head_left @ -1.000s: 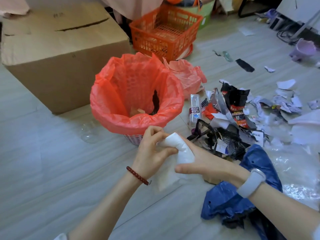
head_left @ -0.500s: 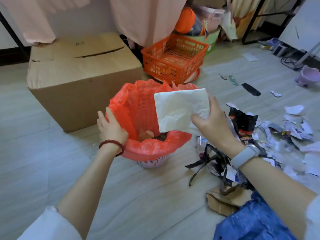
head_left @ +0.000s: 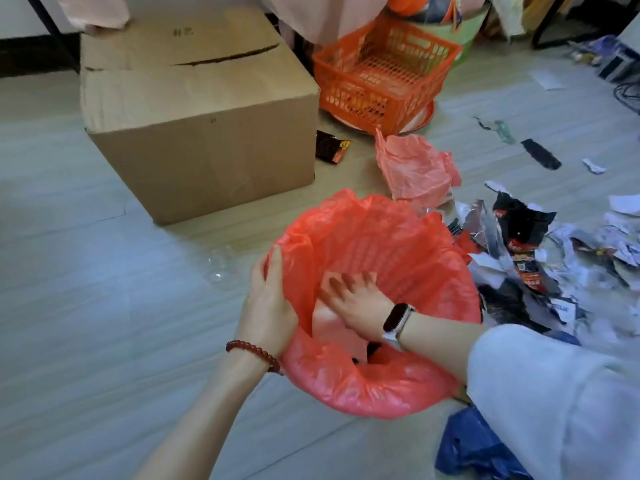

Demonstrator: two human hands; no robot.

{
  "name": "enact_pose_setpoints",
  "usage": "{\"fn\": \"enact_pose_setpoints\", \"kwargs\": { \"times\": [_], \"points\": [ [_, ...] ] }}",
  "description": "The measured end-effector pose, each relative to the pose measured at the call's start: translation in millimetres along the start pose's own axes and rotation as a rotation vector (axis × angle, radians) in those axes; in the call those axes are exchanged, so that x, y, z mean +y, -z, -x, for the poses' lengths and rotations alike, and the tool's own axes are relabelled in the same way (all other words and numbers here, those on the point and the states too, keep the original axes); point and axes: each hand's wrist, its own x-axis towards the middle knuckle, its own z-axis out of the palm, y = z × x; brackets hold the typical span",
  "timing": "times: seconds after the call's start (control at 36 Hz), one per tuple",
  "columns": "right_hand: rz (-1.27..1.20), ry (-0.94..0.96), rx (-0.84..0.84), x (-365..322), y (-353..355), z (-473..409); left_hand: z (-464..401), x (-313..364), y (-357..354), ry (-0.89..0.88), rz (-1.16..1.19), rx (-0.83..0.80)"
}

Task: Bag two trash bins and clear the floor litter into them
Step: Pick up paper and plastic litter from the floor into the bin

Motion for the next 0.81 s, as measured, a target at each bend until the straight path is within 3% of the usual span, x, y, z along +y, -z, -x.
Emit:
{"fn": "enact_pose_setpoints", "kwargs": {
  "times": [0.14, 0.28, 0.42, 0.56, 0.69, 0.81],
  "points": [
    [-0.152, -0.121, -0.258, -12, -36, -9, 5, -1, -1, -0.085, -0.044, 0.042],
    [-0.158, -0.179, -0.214, -11, -25, -12, 4, -1, 1, -0.061, -0.071, 0.015],
    [-0.324, -0.18, -0.031, 7, 34, 21, -7, 18, 8, -0.005, -0.2, 0.061],
    [-0.608, -0.216, 0.351, 51, 89, 83, -24, 62, -1, -0.192, -0.181, 0.149],
    [-0.793, -0.376, 0.62, 100, 103, 150, -25, 129, -48, -0.424, -0.159, 0.032],
    [-0.84, -0.535, 0.621, 143, 75, 200, -18, 182, -110, -0.54, -0.141, -0.149]
  ]
}}
